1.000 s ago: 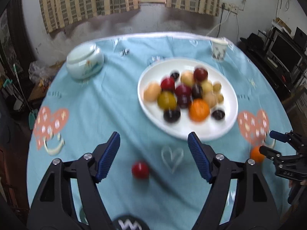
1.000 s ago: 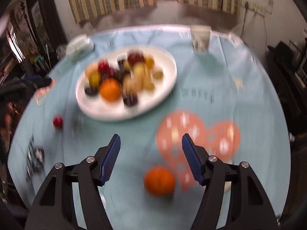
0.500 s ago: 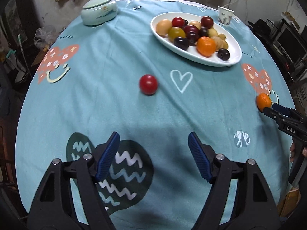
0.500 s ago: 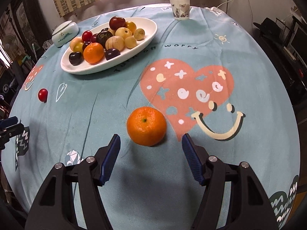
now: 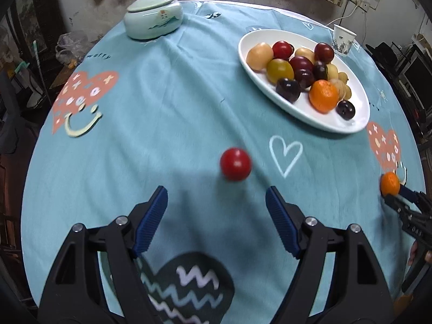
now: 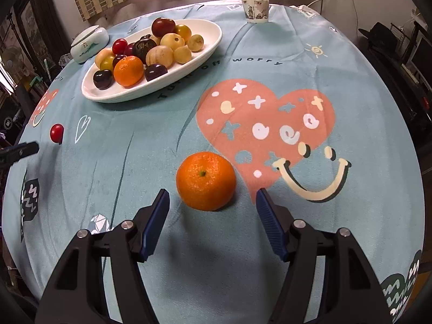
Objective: Organize fruits
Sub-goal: 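Grasp the orange with the right tool while the left tool grasps the last small red fruit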
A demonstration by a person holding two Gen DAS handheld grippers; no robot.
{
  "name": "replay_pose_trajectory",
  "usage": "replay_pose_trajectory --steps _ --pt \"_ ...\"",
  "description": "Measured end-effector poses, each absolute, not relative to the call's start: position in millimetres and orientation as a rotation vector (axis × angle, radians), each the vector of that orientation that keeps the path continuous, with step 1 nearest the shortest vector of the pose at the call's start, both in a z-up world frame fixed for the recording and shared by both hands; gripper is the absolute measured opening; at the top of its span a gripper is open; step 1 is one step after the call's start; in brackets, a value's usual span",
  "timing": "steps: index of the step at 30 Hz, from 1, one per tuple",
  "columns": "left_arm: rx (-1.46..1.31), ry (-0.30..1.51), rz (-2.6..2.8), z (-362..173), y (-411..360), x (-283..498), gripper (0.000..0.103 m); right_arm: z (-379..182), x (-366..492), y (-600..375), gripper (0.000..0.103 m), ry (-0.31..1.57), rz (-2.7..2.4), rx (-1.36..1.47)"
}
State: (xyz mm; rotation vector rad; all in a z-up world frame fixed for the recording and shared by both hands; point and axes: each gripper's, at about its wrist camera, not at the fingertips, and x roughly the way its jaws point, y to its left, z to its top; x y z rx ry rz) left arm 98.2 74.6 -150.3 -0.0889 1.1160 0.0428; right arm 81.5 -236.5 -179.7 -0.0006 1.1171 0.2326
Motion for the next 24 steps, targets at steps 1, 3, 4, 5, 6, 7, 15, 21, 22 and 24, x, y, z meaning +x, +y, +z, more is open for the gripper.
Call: replay_pose_trajectory --steps 1,3,4,5,6,7,15,21,22,24 --pt "-0.084 1.116 0.043 -152 73 103 0.077 -180 82 -236 0.066 1.119 0.234 0.001" --pt "-0.077 1.121 0.028 -155 70 114 0.077 -180 83 -236 0.066 1.121 0.233 0.003" --pt "-0.072 1.121 0.026 -157 69 118 0.077 -181 83 -237 0.066 1.123 0.234 0.005" --pt "-0.067 1.123 0.024 -160 68 122 0.076 -181 83 -237 0.066 1.125 0.232 0.009" --pt "-0.065 1.133 0.016 -164 66 127 0.076 -181 83 -237 0.066 1.126 0.232 0.01" --pt "-0.065 1.138 0.014 -167 66 131 0.075 -182 84 -237 0.066 1.127 0.232 0.012" --pt "-0.083 1.162 -0.054 -174 64 132 0.03 -181 85 -234 0.066 1.13 0.24 0.013" --pt "-0.061 1.095 -0.11 -141 51 112 0.029 -184 86 -232 0.066 1.14 0.237 0.007" --pt "-0.057 1.088 -0.13 -138 46 108 0.029 -184 86 -232 0.066 1.143 0.237 0.007" --pt "-0.053 1.091 -0.173 -134 32 100 0.029 -184 87 -231 0.066 1.138 0.234 0.0"
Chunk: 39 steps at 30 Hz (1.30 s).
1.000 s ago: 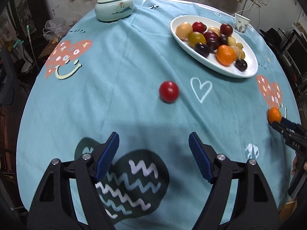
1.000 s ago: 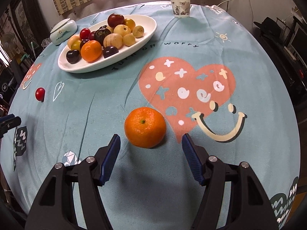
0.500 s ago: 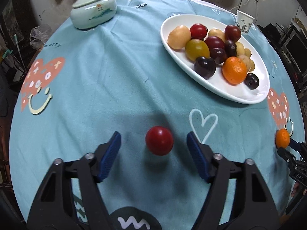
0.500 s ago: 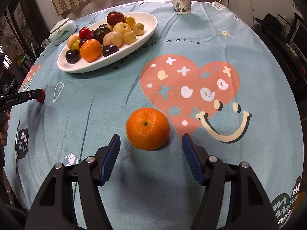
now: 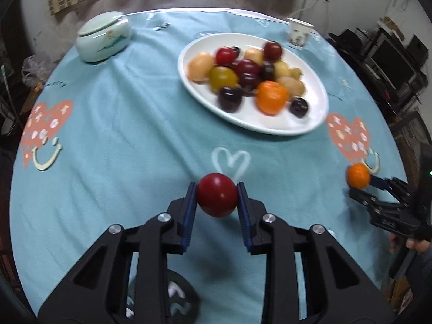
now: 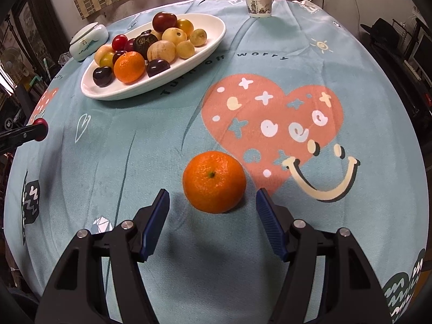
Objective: Organize fruits
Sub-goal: 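Grasp the orange with the right tool while the left tool grasps the last small red fruit, then carry the orange and red fruit onto the white plate and open both tools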
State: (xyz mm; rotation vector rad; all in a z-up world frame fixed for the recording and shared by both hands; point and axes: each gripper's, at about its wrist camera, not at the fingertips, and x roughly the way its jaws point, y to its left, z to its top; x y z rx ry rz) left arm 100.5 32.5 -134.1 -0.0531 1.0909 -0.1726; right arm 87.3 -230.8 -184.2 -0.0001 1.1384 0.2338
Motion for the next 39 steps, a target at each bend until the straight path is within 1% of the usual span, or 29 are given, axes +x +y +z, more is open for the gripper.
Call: replay_pose_trajectory --steps 2,3,4,5,6,7,15,26,33,39 --pt "-0.049 1.098 -0.204 -133 20 94 0.029 -184 89 -229 0.066 1.138 0.236 -0.001" --pt "-0.045 1.101 -0.224 -133 12 91 0.029 -184 89 -228 0.063 1.134 0.243 -0.003" --pt "-0.039 1.103 -0.231 -134 7 89 0.029 -184 89 -227 0.055 1.137 0.254 -0.009" --pt "-0.03 1.105 -0.241 -135 2 87 0.029 -183 90 -225 0.052 1.132 0.245 -0.027" --pt "-0.019 1.107 -0.247 -135 -3 85 0.029 -181 90 -226 0.045 1.129 0.249 -0.023" --pt "-0.015 1.107 -0.248 -135 -5 83 0.029 -181 90 -227 0.044 1.134 0.262 -0.008" --pt "0.029 1.093 -0.22 -126 -10 76 0.029 -167 80 -220 0.043 1.123 0.328 0.042" --pt "0.069 1.017 -0.215 -95 -18 73 0.029 -130 63 -188 0.043 1.05 0.433 0.04" --pt "0.083 0.944 -0.204 -66 -20 95 0.029 -99 73 -181 0.043 0.978 0.458 0.054" --pt "0.082 0.896 -0.193 -47 -21 125 0.029 -73 102 -175 0.043 0.907 0.462 0.045"
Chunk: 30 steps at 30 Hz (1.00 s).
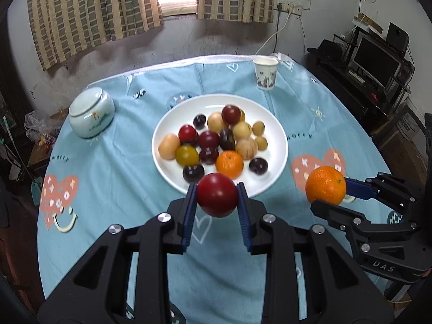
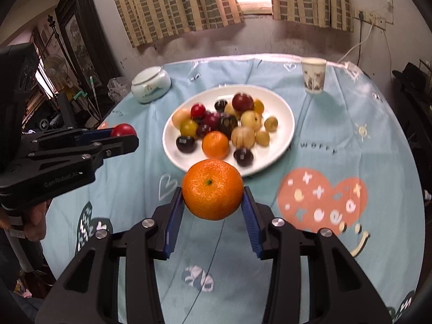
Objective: Organize fruits
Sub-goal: 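Carry the orange and red fruit onto the white plate and open both tools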
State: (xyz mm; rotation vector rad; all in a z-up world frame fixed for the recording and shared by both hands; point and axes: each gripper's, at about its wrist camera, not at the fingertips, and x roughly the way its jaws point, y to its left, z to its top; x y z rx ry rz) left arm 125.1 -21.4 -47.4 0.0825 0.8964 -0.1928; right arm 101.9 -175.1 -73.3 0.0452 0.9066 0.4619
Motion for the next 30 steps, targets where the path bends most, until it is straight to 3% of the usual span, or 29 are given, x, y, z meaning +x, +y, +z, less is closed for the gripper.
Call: replay_pose_trajectory --steps 11,30 --pt "0.073 0.88 -0.151 -48 -23 194 0.029 -56 179 -164 0.043 0.847 0.462 0.034" --pt "0.086 0.954 -0.079 -120 -14 280 0.03 -121 285 -152 0.043 0.957 0.423 0.069"
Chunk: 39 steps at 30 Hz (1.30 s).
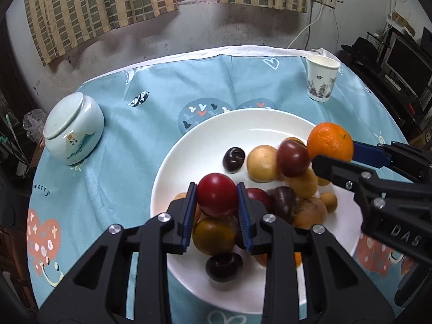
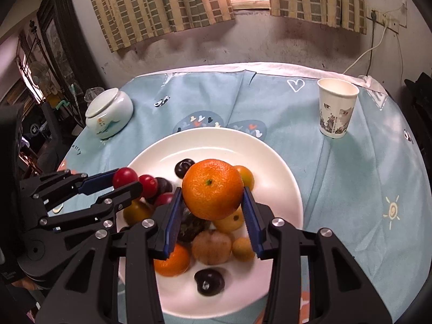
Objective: Organize fruits
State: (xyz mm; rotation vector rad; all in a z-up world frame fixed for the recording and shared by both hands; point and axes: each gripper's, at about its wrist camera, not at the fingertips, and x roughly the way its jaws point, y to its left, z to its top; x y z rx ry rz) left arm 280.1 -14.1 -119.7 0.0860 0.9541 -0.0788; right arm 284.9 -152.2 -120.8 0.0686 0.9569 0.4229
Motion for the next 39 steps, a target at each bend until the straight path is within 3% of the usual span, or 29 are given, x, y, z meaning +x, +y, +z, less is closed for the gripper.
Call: replay_pose_trajectory --steps 8,9,10,11,12,13,25,30,39 --pt "0.093 0.932 -0.079 -121 -13 283 0.032 -125 293 -147 0.046 0.974 0.437 0.053" --pt "0.094 0.931 -0.069 -121 -13 283 0.044 -124 292 -147 0.046 0.975 0.439 0.05" --pt "0.093 0.925 -0.063 -120 -12 282 0.052 -124 291 -147 0.05 0.972 0.436 0.049" --pt "0.093 0.91 -0.055 -117 -12 279 0.059 -121 289 -149 0.06 0.961 0.428 0.05" --pt "0.095 0.904 -0.054 -114 -12 278 0.06 -118 287 -151 0.073 0.936 0.417 0.056" --pt "0.096 0.9 -0.056 -111 -11 276 0.061 -113 283 -152 0.075 0.913 0.424 0.063" --pt "0.083 0.762 -0.037 -37 -10 228 0.072 -46 228 -161 0.077 0.806 0.441 0.05" --pt "0.095 0.663 -0.012 4 -10 190 0.087 -26 177 -169 0.08 0.759 0.44 0.074" --pt "0.088 0.533 -0.008 59 -12 129 0.098 -4 115 -173 0.082 0.719 0.43 0.098"
